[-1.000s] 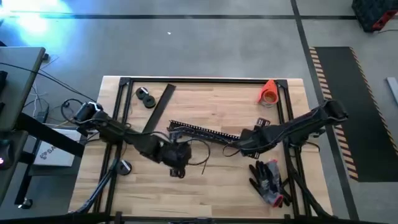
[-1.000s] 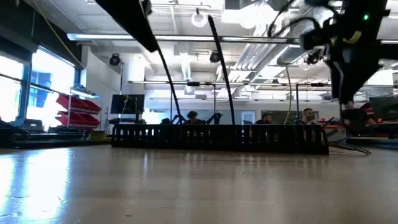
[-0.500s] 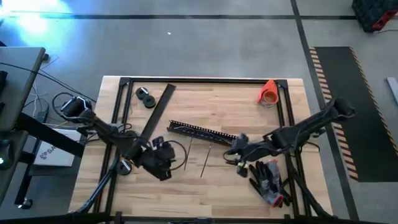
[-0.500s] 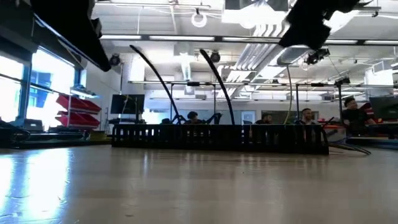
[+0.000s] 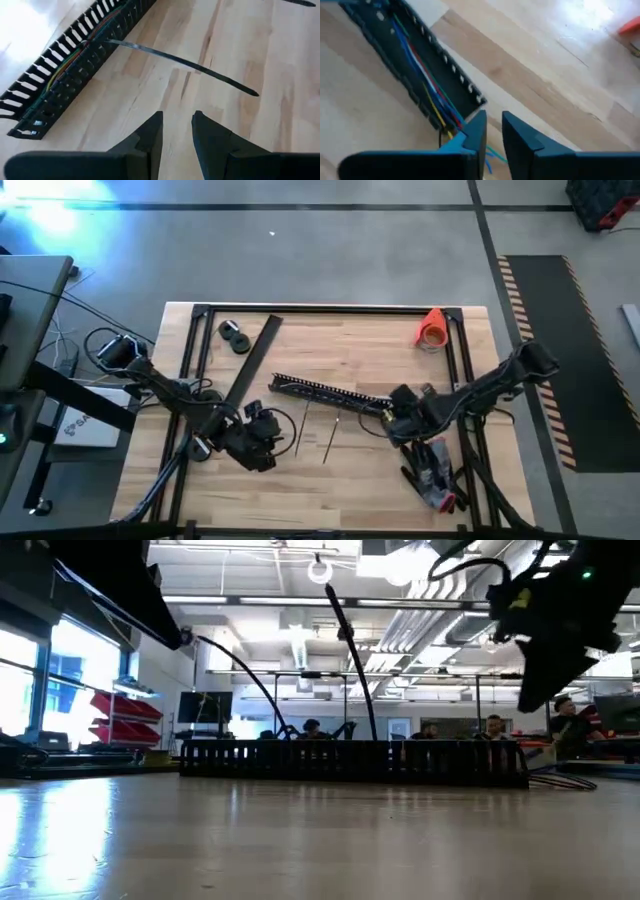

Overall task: Ziptie cables
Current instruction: Close the black cable duct

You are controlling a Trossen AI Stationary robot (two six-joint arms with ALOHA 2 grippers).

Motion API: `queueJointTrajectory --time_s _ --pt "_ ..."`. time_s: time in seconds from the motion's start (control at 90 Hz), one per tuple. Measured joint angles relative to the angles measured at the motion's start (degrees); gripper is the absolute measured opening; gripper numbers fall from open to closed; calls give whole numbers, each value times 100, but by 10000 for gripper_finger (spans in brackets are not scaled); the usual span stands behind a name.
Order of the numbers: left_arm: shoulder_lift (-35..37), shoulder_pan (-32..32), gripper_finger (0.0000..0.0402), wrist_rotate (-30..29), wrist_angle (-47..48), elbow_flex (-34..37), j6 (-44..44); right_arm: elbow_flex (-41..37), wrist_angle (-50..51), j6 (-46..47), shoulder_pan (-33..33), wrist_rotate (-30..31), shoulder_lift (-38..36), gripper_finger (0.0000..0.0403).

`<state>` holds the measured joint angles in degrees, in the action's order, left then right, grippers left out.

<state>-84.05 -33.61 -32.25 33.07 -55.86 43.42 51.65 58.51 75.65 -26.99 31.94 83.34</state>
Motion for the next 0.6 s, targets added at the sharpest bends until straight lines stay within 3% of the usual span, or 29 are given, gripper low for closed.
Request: queueJointTrajectory --time_s 0.178,0.289,0.411,0.5,0.6 --pt "-2 84 85 -16 10 0 154 256 -289 -607 -322 313 -220 26" --pt "-2 311 85 -6 3 0 -32 293 -1250 -1592 -379 657 -225 36" --pt "2 693 85 -229 -68 60 -729 289 -2574 -2963 -113 504 -52 67" --pt "91 1180 85 179 -230 217 -978 285 -3563 -4029 175 366 199 94" --pt "314 1636 85 851 -599 374 -1008 285 -4368 -5053 654 -339 583 120"
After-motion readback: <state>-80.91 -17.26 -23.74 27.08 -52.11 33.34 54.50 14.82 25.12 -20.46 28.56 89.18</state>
